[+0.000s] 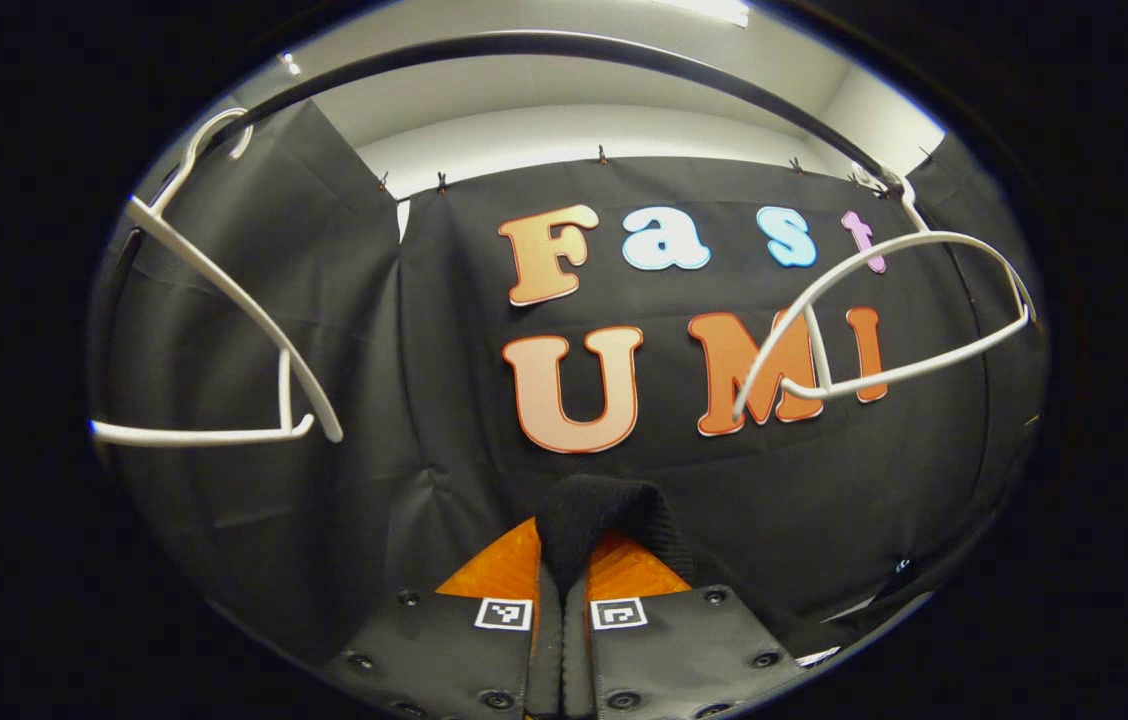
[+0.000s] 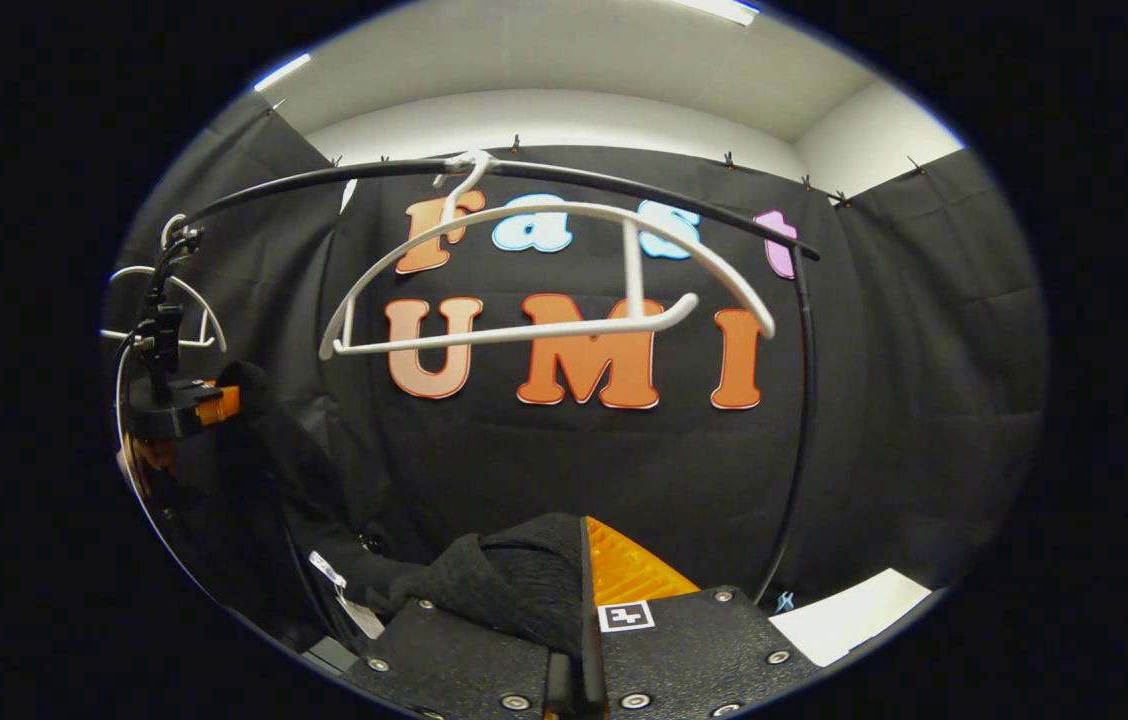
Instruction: Grasp the clothes on the hanger with both hands and then place them into the laundry hamper below.
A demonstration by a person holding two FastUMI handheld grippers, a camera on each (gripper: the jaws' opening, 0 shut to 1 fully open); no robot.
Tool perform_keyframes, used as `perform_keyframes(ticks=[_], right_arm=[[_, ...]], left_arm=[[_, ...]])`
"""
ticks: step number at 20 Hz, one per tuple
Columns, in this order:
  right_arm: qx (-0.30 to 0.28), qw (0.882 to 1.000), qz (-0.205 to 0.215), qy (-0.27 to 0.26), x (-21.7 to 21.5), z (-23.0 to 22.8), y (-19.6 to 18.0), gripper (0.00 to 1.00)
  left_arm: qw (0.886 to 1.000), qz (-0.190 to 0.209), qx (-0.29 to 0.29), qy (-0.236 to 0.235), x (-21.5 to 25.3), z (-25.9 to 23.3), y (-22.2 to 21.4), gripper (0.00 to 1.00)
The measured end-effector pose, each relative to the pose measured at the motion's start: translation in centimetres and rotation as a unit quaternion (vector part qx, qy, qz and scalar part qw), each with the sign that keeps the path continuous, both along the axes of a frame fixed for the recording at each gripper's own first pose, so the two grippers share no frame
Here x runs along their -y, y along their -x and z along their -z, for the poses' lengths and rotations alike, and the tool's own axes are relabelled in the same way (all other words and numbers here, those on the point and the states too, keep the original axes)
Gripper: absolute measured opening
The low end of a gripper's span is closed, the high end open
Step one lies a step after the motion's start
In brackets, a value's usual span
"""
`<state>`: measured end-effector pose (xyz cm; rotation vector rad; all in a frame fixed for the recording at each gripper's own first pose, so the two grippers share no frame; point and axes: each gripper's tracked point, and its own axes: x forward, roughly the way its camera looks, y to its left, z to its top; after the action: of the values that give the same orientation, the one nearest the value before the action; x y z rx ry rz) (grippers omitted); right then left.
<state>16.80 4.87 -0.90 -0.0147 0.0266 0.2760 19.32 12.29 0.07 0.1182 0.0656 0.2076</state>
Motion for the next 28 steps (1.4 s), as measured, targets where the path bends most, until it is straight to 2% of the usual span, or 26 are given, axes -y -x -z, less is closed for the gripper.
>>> perform_keyframes(ticks=[3,6,11,17,22,24,25,27,28], right_arm=[[-0.023,0.999,-0.026,-0.004,-2.8,2.4,0.9,0.10],[-0.056,0.998,-0.041,0.004,-5.1,6.3,1.6,0.11],[-0.135,0.988,-0.073,0.027,-8.5,14.5,3.6,0.13],[-0.224,0.970,-0.073,0.052,-10.1,24.5,4.2,0.14],[-0.310,0.944,-0.075,0.078,-10.1,33.1,5.9,0.15],[-0.339,0.934,-0.080,0.084,-10.1,35.2,7.0,0.16],[-0.342,0.932,-0.086,0.079,-10.4,35.4,7.3,0.11],[-0.349,0.929,-0.085,0.089,-10.2,35.5,7.3,0.11],[-0.361,0.924,-0.085,0.097,-9.7,36.9,7.8,0.11]], left_arm=[[0.999,0.021,-0.023,0.018,1.8,2.8,1.9,0.10],[0.997,0.043,-0.060,0.033,3.6,6.9,3.3,0.07],[0.982,0.070,-0.168,0.052,7.0,17.1,6.1,0.08],[0.953,0.084,-0.283,0.063,8.4,28.3,9.4,0.08],[0.912,0.087,-0.396,0.066,9.2,37.4,14.5,0.07],[0.891,0.081,-0.441,0.064,9.0,40.0,16.6,0.08],[0.885,0.081,-0.453,0.068,9.0,40.9,17.2,0.08],[0.880,0.080,-0.462,0.075,9.0,41.5,17.8,0.08],[0.876,0.078,-0.469,0.078,9.0,41.9,18.0,0.08]])
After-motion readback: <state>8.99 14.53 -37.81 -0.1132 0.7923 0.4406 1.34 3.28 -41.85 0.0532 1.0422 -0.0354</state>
